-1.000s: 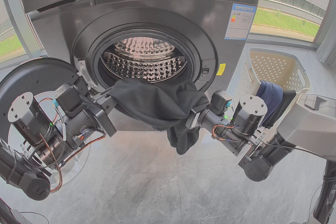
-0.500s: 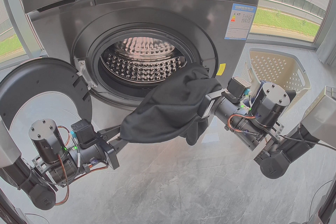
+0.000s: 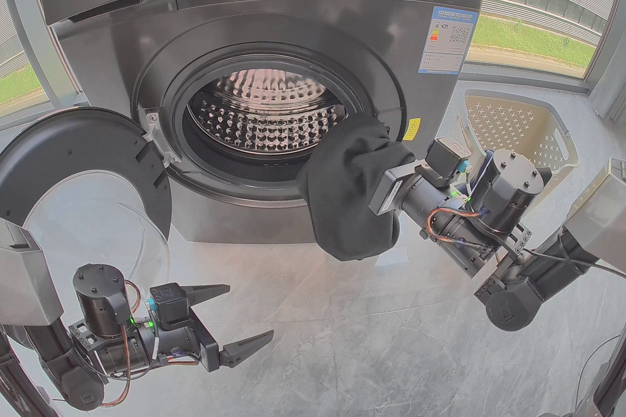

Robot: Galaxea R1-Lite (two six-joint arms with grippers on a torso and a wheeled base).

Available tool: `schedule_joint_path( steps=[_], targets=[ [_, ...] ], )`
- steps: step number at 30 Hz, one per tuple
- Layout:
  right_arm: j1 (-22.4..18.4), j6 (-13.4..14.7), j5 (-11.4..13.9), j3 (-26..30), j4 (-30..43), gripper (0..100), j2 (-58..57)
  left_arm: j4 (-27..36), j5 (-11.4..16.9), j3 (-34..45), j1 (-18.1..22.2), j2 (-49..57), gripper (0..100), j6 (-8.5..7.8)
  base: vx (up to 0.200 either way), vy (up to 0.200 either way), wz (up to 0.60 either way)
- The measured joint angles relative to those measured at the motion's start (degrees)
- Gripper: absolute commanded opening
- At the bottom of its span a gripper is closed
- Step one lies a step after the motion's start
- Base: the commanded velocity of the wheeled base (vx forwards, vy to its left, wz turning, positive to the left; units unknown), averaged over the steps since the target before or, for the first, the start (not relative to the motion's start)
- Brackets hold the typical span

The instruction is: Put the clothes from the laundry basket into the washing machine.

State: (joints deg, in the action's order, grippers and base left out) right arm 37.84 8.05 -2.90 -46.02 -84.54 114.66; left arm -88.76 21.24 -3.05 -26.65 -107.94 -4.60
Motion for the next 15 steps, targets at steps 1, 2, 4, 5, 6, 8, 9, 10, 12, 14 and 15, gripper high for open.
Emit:
schedule_joint_path(
  steps=[1, 2, 4, 5, 6, 8, 9, 10, 12, 14, 15],
  targets=[
    [0.2, 0.0, 0.0, 0.2, 0.0, 0, 0.0, 0.0, 0.0, 0.0, -0.1, -0.4, 100, -0.07, 0.000, 0.000, 0.00],
    [0.4, 0.0, 0.0, 0.3, 0.0, 0, 0.1, 0.0, 0.0, -0.1, -0.2, -0.7, 100, -0.07, 0.000, 0.000, 0.00],
    [1.1, 0.1, 0.0, 0.6, -0.1, 0, 0.1, -0.1, 0.0, -1.2, -0.4, -1.2, 100, 0.06, 0.000, 0.000, 0.00],
    [1.6, 0.1, 0.0, 0.7, -0.1, 0, 0.2, -0.1, -0.1, -1.9, -0.7, -1.4, 100, 0.37, 0.000, 0.000, 0.00],
    [2.1, 0.1, 0.0, 0.9, -0.1, 0, 0.2, -0.1, -0.1, -2.7, -1.2, -1.5, 100, 0.77, 0.000, 0.000, 0.00],
    [2.6, 0.1, 0.0, 1.0, -0.1, 0, 0.2, -0.1, -0.3, -4.3, -1.9, -1.5, 100, 1.43, 0.000, 0.000, 0.00],
    [2.7, 0.1, -0.1, 1.1, -0.1, 0, 0.2, -0.1, -0.4, -5.2, -2.2, -1.6, 100, 1.80, 0.000, 0.000, 0.00],
    [2.9, 0.2, -0.1, 1.1, -0.1, 0, 0.2, 0.0, -0.7, -6.5, -2.6, -1.6, 100, 2.19, 0.000, 0.000, 0.00],
    [3.2, 0.2, -0.1, 1.1, -0.1, 0, 0.2, -0.1, -1.5, -9.6, -3.5, -1.9, 100, 2.96, 0.000, 0.000, 0.00],
    [3.4, 0.2, -0.1, 1.1, -0.1, 0, 0.3, -0.1, -2.3, -12.7, -4.6, -2.4, 100, 3.64, 0.000, 0.000, 0.00],
    [3.5, 0.1, -0.1, 1.0, -0.1, 0, 0.4, -0.1, -2.7, -14.3, -5.3, -2.8, 100, 3.94, 0.000, 0.000, 0.00]
  ],
)
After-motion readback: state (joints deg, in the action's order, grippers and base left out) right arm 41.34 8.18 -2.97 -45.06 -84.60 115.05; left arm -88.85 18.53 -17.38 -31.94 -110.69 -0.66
